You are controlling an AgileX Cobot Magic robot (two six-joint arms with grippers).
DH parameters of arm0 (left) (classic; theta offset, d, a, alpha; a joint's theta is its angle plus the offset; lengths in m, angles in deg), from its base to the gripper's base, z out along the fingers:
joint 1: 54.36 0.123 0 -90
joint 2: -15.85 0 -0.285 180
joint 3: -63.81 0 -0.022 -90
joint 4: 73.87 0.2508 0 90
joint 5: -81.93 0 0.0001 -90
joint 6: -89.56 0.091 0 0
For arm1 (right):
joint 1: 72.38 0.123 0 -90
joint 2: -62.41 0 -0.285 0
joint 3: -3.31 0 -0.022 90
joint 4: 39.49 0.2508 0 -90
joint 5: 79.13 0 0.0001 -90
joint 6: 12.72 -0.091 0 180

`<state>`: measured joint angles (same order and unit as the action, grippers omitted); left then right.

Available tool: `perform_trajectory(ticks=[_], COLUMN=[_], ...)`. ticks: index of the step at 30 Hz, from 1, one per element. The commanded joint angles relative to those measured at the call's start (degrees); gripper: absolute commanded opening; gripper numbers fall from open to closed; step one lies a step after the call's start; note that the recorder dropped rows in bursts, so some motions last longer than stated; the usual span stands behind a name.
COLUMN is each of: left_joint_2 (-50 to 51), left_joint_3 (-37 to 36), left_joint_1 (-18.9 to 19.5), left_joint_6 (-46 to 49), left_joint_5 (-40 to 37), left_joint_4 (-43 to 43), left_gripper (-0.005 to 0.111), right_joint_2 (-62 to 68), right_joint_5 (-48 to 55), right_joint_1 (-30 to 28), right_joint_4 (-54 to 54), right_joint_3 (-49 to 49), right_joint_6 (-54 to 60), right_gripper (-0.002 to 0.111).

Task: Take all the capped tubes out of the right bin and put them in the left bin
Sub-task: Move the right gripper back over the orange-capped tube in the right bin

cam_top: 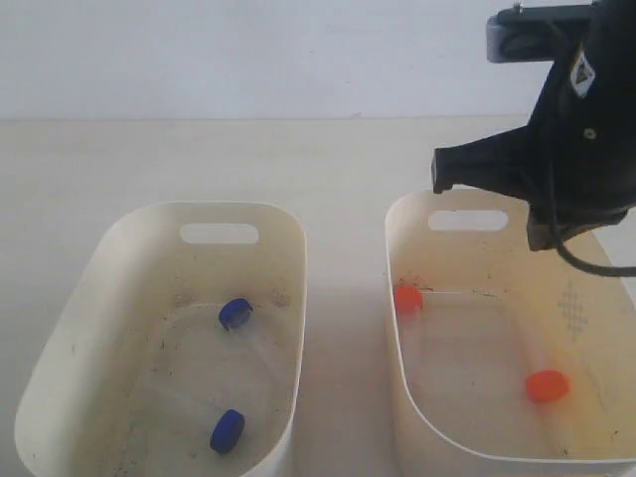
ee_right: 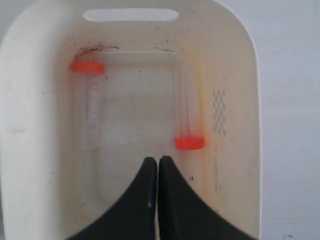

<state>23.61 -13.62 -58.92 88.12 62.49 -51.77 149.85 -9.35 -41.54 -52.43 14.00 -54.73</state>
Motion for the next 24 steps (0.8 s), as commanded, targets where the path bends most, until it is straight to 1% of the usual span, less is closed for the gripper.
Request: perform_trajectory(ticks=[1,5,8,16,24], left_joint_2=[0.03,0.03,0.03,0.03,0.03], left_joint_3=[0.21,0.21,0.21,0.21,0.21], left_joint_1=[-0.31,-0.31,-0.31,-0.31,-0.31], left_joint_6=[-0.54,-0.54,-0.54,-0.54,-0.54], left_joint_5=[0.18,0.18,0.18,0.18,0.18], left_joint_4=[-0.16,-0.16,-0.16,-0.16,-0.16], left_gripper=[0.004,0.004,0.004,0.004,0.004], right_joint_2=[4.97,9.40,10.85,11.36,11.36], right_joint_5=[0.18,-2.84,-4.55,-11.48,-14.56], right_joint_1=[-0.54,-0.54,-0.54,-0.62,-0.84], right_joint_4=[2.92,5.85,5.83,5.93,5.80], right_joint_3=[3.01,4.75,4.90,8.66,9.99], right_joint_6=[3.43,5.62,5.72,6.86,6.86], right_gripper=[0.000,0.000,0.000,0.000,0.000])
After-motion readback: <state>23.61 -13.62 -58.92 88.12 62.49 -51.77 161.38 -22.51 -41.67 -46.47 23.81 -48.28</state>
